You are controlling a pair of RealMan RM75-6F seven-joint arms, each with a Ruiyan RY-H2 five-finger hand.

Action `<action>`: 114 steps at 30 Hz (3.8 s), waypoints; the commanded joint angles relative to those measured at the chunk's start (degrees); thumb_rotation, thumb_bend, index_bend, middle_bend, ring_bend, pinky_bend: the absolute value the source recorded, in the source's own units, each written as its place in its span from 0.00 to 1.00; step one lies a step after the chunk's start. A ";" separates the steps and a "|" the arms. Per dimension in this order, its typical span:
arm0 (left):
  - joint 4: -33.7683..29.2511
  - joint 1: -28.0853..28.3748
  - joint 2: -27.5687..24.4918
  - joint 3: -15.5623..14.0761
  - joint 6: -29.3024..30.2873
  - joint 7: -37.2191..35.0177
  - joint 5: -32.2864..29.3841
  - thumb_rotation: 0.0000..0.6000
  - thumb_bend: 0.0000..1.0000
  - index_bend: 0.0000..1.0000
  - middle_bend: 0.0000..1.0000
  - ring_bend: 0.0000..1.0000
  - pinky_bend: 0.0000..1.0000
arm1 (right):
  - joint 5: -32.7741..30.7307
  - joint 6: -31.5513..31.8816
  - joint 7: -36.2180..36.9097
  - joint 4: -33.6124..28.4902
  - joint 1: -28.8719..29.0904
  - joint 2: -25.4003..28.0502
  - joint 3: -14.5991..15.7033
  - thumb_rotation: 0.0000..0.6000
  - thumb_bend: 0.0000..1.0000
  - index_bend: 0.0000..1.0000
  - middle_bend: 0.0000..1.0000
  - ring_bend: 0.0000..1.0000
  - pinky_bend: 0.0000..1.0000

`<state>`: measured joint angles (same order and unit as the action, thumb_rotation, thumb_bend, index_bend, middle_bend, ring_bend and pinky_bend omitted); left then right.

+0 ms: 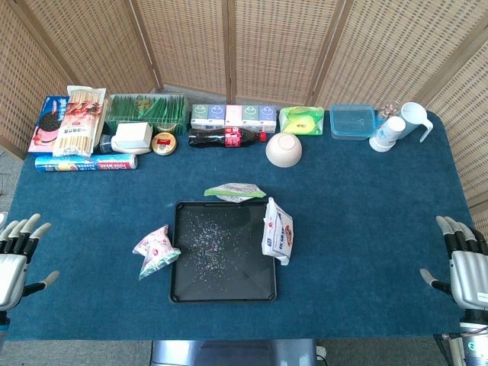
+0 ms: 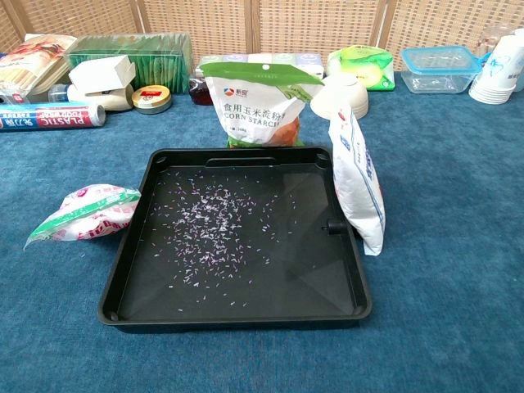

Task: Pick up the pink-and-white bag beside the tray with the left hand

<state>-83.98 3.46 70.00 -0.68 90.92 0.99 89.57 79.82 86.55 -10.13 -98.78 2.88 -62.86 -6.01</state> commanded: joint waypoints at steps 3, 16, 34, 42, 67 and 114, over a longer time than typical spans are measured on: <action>0.40 0.09 0.19 0.20 -0.37 -0.25 -0.05 1.00 0.03 0.13 0.00 0.01 0.08 | 0.00 -0.05 0.02 -0.05 0.00 0.04 0.00 1.00 0.00 0.03 0.10 0.12 0.09; 7.53 7.19 12.35 0.55 -8.31 3.11 4.52 1.00 0.03 0.13 0.00 0.01 0.08 | -0.24 -0.77 1.06 -0.71 -0.06 0.95 0.12 1.00 0.00 0.03 0.10 0.12 0.09; 20.94 11.29 28.57 1.65 -9.41 3.04 5.17 1.00 0.03 0.13 0.00 0.01 0.08 | -0.32 -1.64 1.89 -0.84 0.10 1.51 0.30 1.00 0.00 0.03 0.10 0.12 0.09; 22.64 11.75 31.35 1.56 -9.37 3.93 4.76 1.00 0.03 0.15 0.00 0.01 0.08 | -0.36 -1.75 1.86 -0.88 0.12 1.53 0.33 1.00 0.00 0.03 0.10 0.12 0.09; 28.79 15.67 37.36 5.84 -8.56 6.94 1.73 1.00 0.16 0.57 0.47 0.44 0.50 | -0.10 -2.88 3.24 -0.39 0.53 1.87 0.60 1.00 0.00 0.03 0.11 0.12 0.09; 10.80 41.25 2.27 0.04 -25.43 24.46 27.81 1.00 0.26 0.75 0.64 0.60 0.65 | -1.17 -3.18 3.03 -1.05 0.59 2.20 0.44 1.00 0.00 0.03 0.11 0.12 0.09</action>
<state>-72.75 43.50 73.08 -0.79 66.67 24.03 116.41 78.65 83.37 -7.11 -99.83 3.46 -60.65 -5.58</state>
